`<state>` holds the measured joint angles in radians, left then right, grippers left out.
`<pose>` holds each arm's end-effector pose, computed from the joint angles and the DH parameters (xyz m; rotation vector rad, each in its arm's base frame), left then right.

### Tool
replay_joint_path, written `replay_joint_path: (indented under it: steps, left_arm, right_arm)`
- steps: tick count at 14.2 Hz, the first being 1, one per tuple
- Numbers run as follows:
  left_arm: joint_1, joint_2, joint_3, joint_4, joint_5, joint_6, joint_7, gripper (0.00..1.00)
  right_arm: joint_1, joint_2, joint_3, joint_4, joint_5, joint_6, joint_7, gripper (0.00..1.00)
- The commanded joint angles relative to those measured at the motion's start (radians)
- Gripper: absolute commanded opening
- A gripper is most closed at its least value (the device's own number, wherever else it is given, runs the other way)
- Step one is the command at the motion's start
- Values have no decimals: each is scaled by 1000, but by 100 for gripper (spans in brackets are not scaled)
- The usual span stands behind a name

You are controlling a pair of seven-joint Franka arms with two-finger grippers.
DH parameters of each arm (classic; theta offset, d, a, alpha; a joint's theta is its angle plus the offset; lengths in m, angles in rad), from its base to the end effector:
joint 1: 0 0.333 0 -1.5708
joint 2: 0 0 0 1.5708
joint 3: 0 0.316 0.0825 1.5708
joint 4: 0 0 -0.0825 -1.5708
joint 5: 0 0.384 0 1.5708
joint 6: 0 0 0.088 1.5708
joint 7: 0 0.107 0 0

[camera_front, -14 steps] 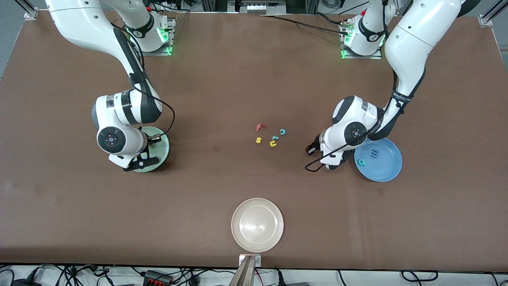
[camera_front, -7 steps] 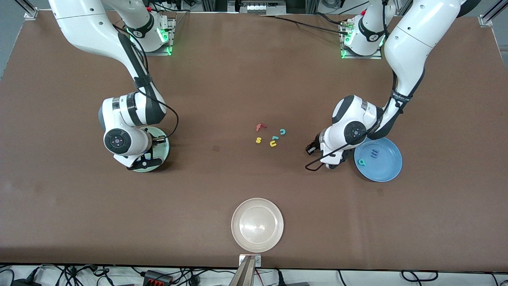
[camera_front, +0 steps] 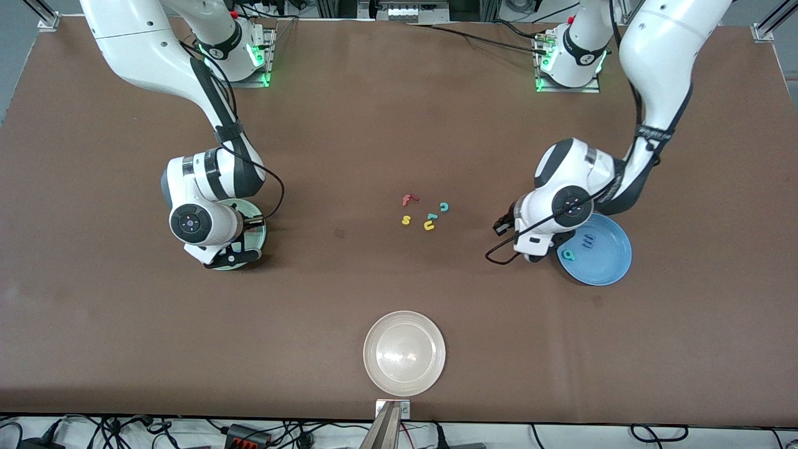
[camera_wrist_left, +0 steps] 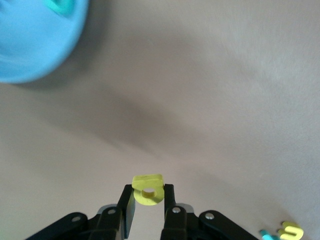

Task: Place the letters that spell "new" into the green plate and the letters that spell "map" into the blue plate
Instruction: 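Drop the pink W on the green plate while the left gripper drops yellow d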

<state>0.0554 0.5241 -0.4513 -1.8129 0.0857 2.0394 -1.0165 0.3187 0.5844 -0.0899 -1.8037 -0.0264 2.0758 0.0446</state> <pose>0.5805 -0.2190 0.2588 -2.9342 -0.9050 0.4396 0.6009 0.1412 0.2000 2.9784 0.3104 -0.4492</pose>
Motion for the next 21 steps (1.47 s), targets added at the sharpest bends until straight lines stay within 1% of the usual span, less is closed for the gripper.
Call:
replay_joint_path:
  steps: [1,2,4,6,8,9,11,12,13,14,15,16,17,19,21]
  left_arm:
    - [84,-53,-3,-2,49,-80,170,1]
    - [122,-56,-1,-3,51,-90,276,1]
    - [170,-50,3,-11,51,-87,427,1]
    - [217,-38,3,-17,52,-74,531,1]
    - [225,-15,5,-51,60,-16,553,2]
    - [237,-15,5,-78,92,22,558,2]
    - [262,-12,3,-106,112,71,565,2]
    - [267,-12,3,-109,111,76,587,11]
    - [267,-15,3,-106,111,71,590,42]
    - [268,-19,3,-103,111,68,585,99]
    - [267,-36,2,-97,111,56,588,100]
    - [267,-54,-3,-85,111,36,589,100]
    - [265,-59,-7,-53,111,0,595,100]
    - [259,-62,-14,34,112,-120,622,100]
    - [259,-65,-29,117,111,-250,695,100]
  right_arm:
    - [2,-55,7,0,10,-6,17,100]
    - [2,-83,7,1,10,-14,15,100]
    - [2,-136,6,16,10,-46,12,100]
    - [-3,-173,3,75,8,-144,23,100]
    - [-13,-186,-4,169,6,-279,76,100]
    - [-23,-187,-8,222,6,-346,95,100]
    - [-46,-189,-16,311,5,-429,98,100]
    - [-68,-190,-25,352,13,-445,81,100]
    - [-96,-205,-25,390,25,-457,78,100]
    - [-113,-216,-22,432,19,-459,74,100]
    - [-131,-216,-40,476,23,-460,73,100]
    - [-144,-218,-60,495,25,-465,75,100]
    - [-174,-233,-74,498,31,-477,75,100]
    - [-243,-293,-67,498,43,-535,72,100]
    - [-295,-357,-57,480,46,-530,54,100]
